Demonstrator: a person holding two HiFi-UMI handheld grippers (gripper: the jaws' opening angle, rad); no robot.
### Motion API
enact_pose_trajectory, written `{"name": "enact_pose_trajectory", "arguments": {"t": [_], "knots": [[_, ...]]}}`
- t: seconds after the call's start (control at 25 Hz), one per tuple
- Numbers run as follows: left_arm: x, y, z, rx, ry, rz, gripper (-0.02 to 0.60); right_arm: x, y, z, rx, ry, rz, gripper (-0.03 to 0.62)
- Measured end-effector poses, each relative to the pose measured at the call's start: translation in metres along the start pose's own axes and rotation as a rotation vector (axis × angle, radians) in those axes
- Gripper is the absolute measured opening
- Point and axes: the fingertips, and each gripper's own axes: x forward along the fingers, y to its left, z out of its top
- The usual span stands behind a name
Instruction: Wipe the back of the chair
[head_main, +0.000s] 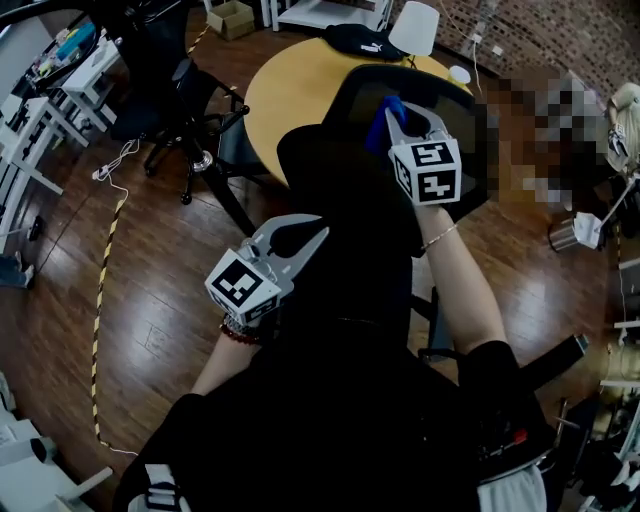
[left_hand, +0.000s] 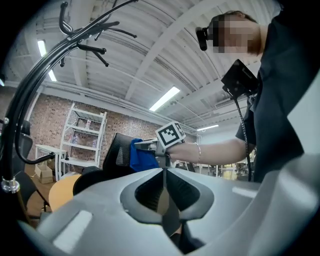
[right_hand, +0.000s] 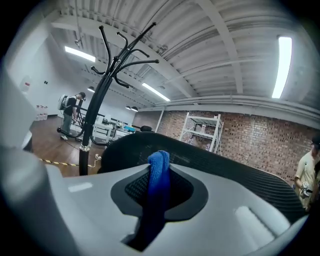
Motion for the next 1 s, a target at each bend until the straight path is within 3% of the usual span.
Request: {"name": "enact_pose_trajectory", "arguments": {"t": [0.2, 0.32, 0.36, 0.48, 0.6, 0.68, 0.84, 1.0], "knots": [[-0.023, 0.008, -0.018, -0.001, 0.044, 0.061, 0.028, 0.020, 0.087, 0.040, 0.013, -0.113, 0.164, 0.034], [-0.039, 0.018, -0.015, -0.021, 0.033, 0.114, 0.026, 0.014, 0.156, 0.065, -0.026, -0.196, 0.414, 0.034], [-0.043, 0.020, -0.015, -0.029, 0.033, 0.127, 0.025, 0.007, 0.174, 0.069, -0.041, -0.220, 0.461, 0.034], [-0.048, 0.021, -0.019, -0.051, 0.055, 0.134, 0.025, -0.028, 0.190, 0.067, -0.017, -0.281, 0.482, 0.035], [-0.039, 0.014, -0.023, -0.054, 0.067, 0.077, 0.025, -0.065, 0.154, 0.039, 0.042, -0.279, 0.387, 0.035], [-0.027, 0.004, -0.024, -0.030, 0.069, 0.012, 0.025, -0.089, 0.107, 0.009, 0.091, -0.243, 0.250, 0.035], [-0.004, -0.014, -0.033, -0.012, 0.096, -0.082, 0.025, -0.129, 0.000, -0.077, 0.144, -0.067, -0.074, 0.035], [0.024, -0.034, -0.035, -0.008, 0.109, -0.135, 0.025, -0.158, -0.074, -0.146, 0.068, 0.098, -0.259, 0.035]]}}
